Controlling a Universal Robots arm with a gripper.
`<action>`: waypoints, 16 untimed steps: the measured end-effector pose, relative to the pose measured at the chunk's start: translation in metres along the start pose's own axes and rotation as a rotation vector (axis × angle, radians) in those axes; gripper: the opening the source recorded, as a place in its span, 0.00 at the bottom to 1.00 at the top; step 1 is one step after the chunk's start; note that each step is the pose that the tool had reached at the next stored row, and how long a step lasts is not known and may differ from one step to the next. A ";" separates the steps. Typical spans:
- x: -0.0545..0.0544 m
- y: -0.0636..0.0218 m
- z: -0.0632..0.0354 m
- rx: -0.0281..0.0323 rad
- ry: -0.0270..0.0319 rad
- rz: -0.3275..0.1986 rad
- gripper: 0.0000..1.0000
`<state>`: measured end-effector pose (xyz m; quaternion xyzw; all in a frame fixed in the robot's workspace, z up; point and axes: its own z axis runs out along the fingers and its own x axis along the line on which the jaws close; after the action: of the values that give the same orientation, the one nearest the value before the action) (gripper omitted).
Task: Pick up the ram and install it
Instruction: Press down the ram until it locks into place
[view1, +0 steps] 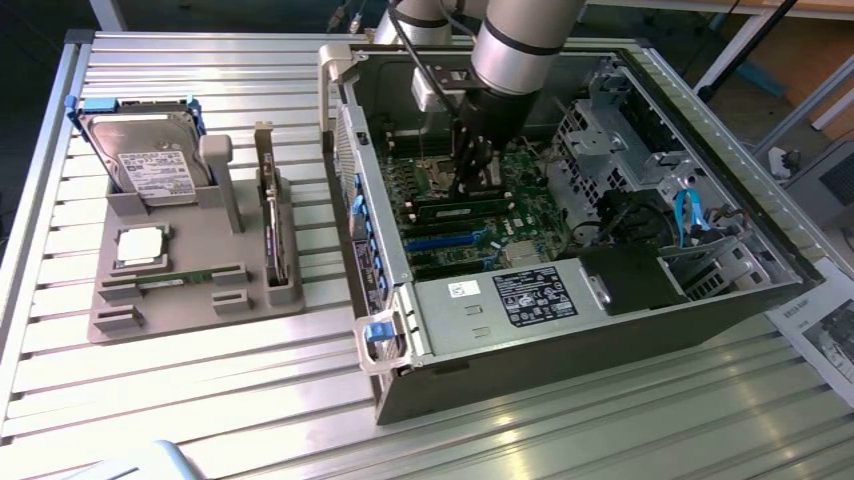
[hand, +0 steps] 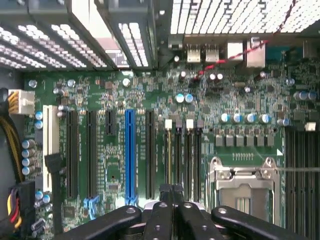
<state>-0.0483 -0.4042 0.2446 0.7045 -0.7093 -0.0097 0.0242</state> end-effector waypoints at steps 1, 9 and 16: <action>0.000 0.0025 0.0005 0.0000 0.0000 0.000 0.10; 0.000 0.0200 0.0019 0.0011 0.0001 0.000 0.10; 0.000 0.0357 0.0033 0.0019 0.0030 0.000 0.10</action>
<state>-0.0841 -0.4041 0.2430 0.7044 -0.7093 -0.0080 0.0246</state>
